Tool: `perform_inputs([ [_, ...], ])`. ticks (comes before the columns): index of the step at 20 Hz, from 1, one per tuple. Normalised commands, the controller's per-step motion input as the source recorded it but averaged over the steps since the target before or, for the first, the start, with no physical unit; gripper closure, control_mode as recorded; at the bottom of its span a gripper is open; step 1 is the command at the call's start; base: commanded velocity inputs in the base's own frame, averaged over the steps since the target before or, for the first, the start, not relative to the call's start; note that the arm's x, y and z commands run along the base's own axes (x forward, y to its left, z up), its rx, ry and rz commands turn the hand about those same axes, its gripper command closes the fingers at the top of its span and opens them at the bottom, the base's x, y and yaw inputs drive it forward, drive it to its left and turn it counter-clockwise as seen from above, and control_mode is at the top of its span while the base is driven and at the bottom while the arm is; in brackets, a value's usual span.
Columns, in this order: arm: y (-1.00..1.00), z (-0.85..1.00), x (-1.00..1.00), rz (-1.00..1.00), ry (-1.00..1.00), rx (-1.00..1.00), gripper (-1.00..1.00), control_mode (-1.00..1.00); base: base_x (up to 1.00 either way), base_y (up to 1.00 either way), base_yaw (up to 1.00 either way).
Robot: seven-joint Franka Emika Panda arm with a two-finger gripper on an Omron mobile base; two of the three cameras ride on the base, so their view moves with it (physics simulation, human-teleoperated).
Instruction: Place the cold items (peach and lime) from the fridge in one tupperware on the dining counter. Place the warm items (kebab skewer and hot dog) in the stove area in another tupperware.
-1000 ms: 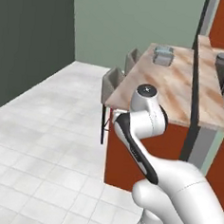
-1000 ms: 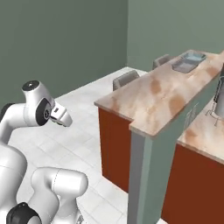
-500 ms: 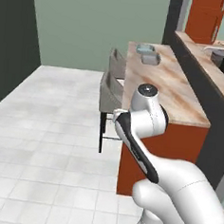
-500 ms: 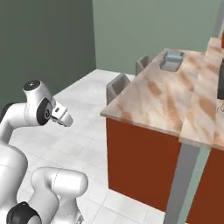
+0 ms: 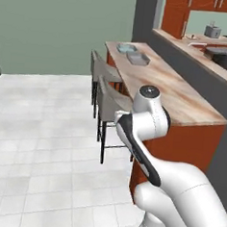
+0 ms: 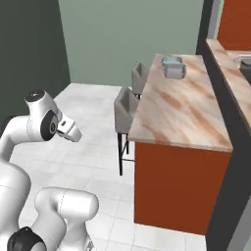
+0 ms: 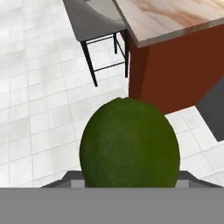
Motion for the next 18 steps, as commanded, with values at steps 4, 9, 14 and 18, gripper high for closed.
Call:
perform_inputs([
  [4, 0.0, 0.0, 0.0, 0.0, 0.0, 0.0, 1.0, 1.0, 0.59, 1.0, -0.47],
  [9, 0.0, 0.0, 0.0, 0.0, 0.0, 0.0, 1.0, 1.0, 0.6, 1.0, -0.47],
  [14, 0.0, 0.0, 0.0, 0.0, 0.0, 0.0, 1.0, 1.0, 0.62, 1.0, -0.48],
  [18, 0.0, 0.0, 0.0, 0.0, 0.0, 0.0, 1.0, 1.0, 0.64, 1.0, -0.48],
])
